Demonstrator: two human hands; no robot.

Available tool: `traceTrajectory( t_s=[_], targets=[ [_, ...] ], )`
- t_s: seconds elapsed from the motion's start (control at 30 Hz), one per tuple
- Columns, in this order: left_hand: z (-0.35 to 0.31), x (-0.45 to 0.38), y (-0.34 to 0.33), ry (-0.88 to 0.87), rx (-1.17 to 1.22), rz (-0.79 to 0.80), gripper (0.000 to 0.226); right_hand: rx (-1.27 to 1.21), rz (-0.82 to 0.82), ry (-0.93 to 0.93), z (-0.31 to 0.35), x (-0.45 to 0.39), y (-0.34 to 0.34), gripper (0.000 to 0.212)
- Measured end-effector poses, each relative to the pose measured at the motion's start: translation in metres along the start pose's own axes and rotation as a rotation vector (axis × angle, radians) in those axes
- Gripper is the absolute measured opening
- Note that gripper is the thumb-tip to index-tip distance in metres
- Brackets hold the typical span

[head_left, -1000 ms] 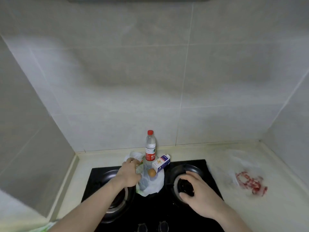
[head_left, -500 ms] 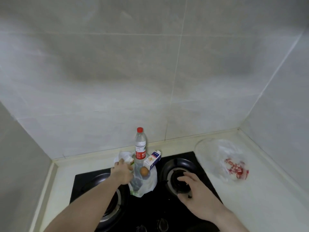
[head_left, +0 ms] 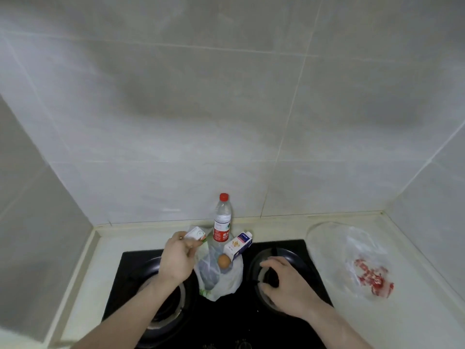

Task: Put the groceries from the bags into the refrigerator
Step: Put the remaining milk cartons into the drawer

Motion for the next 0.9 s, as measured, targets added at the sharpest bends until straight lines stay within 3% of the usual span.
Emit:
traceTrajectory(
  t_s=[0.3, 0.37, 0.53, 0.67, 0.9],
  targets=[
    [-0.043, 0.085, 0.071, 0.01, 0.141, -0.227, 0.03, -0.026, 0.058, -0.017, 0.006, -0.101, -0.026, 0.059],
    [-0.041, 0.104, 0.08, 0.037, 0.163, -0.255, 0.032, 0.023, 0.096, -0.007, 0.002, -0.124, -0.04, 0.064],
    [-0.04, 0.15, 0.093, 0.139, 0.183, -0.33, 0.034, 0.202, 0.168, 0.081, 0.002, -0.168, -0.063, 0.052],
    [-0.038, 0.179, 0.096, 0.183, 0.143, -0.394, 0.032, 0.328, 0.19, 0.12, -0.002, -0.19, -0.074, 0.072],
    [-0.05, 0.206, 0.095, 0.237, 0.071, -0.448, 0.029, 0.509, 0.153, 0.123, -0.022, -0.212, -0.085, 0.074]
  ],
)
Point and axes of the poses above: each hand's wrist, its own x-axis away from the middle knuckle, its own y-axis out of the back of the hand, z = x × y, the point moved 10 cm from there along -x, towards the middle knuckle, and after that the axes turned 14 degrees about x, right-handed, at the moved point
